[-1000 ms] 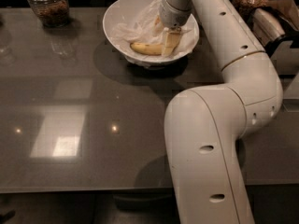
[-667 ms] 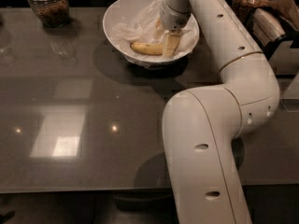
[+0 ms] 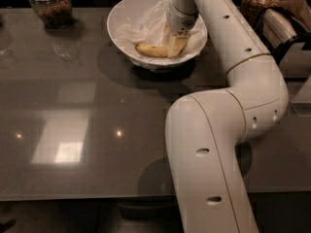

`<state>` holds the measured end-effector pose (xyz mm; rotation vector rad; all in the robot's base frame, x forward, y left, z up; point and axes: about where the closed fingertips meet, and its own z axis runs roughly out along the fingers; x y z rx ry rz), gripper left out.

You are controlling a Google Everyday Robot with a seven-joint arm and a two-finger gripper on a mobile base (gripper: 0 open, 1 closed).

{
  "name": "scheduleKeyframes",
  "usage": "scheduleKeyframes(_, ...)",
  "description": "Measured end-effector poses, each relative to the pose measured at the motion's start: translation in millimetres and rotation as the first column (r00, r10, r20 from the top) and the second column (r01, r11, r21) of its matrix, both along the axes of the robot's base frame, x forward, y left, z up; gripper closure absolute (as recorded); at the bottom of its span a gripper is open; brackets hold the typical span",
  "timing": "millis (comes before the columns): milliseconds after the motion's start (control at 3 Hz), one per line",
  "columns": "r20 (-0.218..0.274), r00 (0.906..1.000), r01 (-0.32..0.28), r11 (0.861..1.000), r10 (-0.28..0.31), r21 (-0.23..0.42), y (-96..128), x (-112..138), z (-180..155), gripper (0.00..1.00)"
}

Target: Pick banana from white bowl

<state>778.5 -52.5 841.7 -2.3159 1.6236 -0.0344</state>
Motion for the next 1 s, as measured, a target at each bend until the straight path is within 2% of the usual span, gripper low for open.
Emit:
scheduleKeyframes(333, 0.01, 0.9999, -0.006, 1.0, 0.006, -0.015, -1, 0, 5, 0.81)
scheduleKeyframes(667, 0.021, 0.9997, -0.007, 1.0, 0.008, -0.024, -4, -1, 12, 1.0)
scheduleKeyframes(1000, 0.041, 0.9991, -0.012, 1.0, 0.012, -0.012, -7, -5, 28, 1.0)
